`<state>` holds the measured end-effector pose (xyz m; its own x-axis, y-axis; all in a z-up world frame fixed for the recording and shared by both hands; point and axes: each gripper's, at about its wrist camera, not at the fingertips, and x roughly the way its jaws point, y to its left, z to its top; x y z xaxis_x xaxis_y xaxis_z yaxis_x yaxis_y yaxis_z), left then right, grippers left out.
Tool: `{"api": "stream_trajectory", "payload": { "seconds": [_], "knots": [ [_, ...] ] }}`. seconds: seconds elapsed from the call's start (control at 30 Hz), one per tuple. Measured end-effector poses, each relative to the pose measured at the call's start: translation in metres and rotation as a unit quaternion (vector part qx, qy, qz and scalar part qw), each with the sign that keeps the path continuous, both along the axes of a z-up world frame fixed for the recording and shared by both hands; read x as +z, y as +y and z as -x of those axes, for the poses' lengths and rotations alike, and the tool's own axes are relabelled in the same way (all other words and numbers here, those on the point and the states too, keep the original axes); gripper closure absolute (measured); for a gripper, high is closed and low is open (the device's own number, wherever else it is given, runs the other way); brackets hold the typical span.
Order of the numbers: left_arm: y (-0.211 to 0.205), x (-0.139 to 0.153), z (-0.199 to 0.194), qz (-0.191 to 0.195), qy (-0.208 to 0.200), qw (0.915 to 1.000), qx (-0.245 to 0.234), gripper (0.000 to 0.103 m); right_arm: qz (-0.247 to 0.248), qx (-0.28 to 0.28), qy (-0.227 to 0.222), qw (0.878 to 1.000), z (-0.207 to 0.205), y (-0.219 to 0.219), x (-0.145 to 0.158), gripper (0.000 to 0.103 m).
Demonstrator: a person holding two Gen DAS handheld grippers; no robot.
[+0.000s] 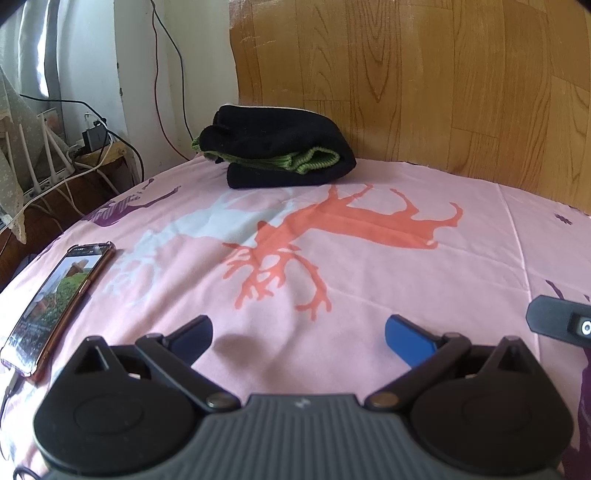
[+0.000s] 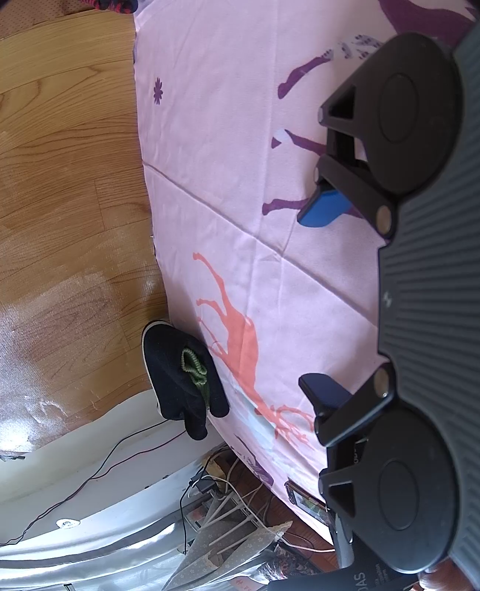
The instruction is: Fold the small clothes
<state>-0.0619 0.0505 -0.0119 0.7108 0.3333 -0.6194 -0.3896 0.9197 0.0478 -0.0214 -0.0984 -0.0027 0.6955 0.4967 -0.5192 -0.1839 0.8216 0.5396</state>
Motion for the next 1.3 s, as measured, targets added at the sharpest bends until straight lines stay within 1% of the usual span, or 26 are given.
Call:
{"api": "stream_trajectory", "payload": {
  "seconds": [0.6, 1.3],
  "knots": [
    [0.0085, -0.0003, 0.0015, 0.015, 0.003, 0.9995, 0.026, 0.0, 0.001, -0.001, 0.0, 1.0, 0.0001, 0.0007, 0.0003, 0.015],
    [0.0058, 0.0, 0.001, 0.009, 0.004, 0.9998, 0.02, 0.0, 0.002, -0.002, 0.0, 1.0, 0.0003, 0.0018, 0.0007, 0.015]
  ]
}}
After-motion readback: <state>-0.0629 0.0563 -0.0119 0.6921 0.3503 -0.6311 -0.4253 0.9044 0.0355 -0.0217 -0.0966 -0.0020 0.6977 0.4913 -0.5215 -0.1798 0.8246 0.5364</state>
